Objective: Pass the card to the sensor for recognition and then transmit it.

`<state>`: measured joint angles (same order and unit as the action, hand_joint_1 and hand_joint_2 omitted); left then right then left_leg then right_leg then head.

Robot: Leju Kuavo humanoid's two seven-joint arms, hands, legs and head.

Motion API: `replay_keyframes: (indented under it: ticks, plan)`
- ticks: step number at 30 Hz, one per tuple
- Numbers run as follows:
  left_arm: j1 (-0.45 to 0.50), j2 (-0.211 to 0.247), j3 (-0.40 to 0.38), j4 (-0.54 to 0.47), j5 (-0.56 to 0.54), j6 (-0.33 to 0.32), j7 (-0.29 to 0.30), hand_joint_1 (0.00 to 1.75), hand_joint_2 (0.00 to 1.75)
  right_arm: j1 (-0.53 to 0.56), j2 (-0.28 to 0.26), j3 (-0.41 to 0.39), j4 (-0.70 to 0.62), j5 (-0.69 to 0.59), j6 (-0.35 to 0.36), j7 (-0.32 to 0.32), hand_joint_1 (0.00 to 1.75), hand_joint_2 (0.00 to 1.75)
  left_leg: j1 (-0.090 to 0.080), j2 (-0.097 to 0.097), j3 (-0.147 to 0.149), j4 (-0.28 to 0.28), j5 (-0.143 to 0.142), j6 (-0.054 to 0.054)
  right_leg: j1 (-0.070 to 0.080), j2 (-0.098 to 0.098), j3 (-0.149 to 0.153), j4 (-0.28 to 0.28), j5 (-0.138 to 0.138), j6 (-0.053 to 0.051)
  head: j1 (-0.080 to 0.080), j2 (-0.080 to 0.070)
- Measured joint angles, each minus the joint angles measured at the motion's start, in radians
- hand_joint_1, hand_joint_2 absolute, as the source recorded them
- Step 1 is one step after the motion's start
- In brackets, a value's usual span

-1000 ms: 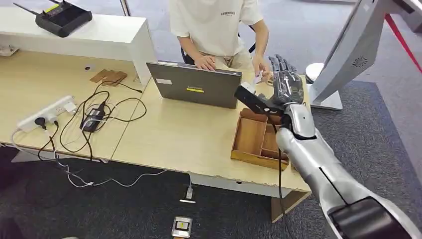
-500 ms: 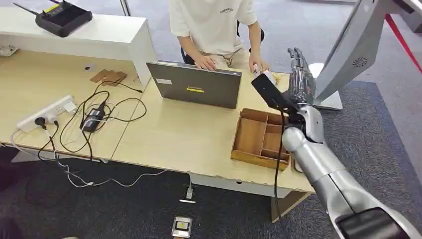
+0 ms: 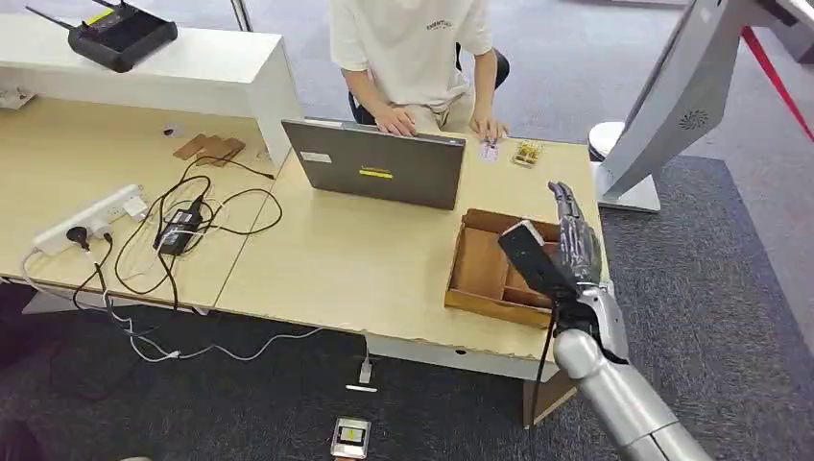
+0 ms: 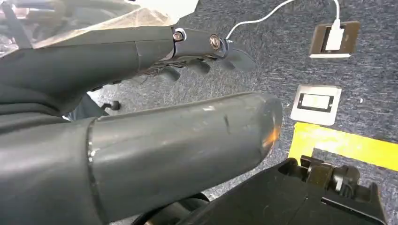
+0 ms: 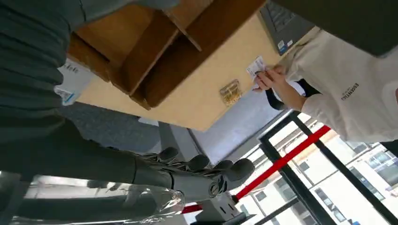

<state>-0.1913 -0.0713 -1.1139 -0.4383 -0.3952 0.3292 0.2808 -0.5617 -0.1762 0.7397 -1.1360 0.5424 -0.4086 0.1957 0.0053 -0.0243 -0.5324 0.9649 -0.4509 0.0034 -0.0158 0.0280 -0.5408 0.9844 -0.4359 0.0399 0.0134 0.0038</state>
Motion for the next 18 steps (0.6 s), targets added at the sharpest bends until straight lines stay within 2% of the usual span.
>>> replay_keyframes:
  ticks: [6, 18]
  plan:
    - [-0.001, 0.0, 0.0, 0.001, -0.002, 0.0, 0.006, 0.0, 0.0, 0.044, -0.001, -0.011, -0.008, -0.007, -0.009, -0.021, 0.0, 1.75, 0.0, 0.0, 0.0, 0.0, 0.0, 0.0, 0.0, 0.0, 0.0, 0.0, 0.0, 0.0, 0.0, 0.0]
    - [-0.001, 0.0, 0.0, 0.001, -0.005, -0.005, 0.006, 0.0, 0.0, 0.064, -0.002, -0.018, 0.013, 0.002, -0.012, -0.023, 0.0, 1.75, 0.0, 0.0, 0.0, 0.0, 0.0, 0.0, 0.0, 0.0, 0.0, 0.0, 0.0, 0.0, 0.0, 0.0]
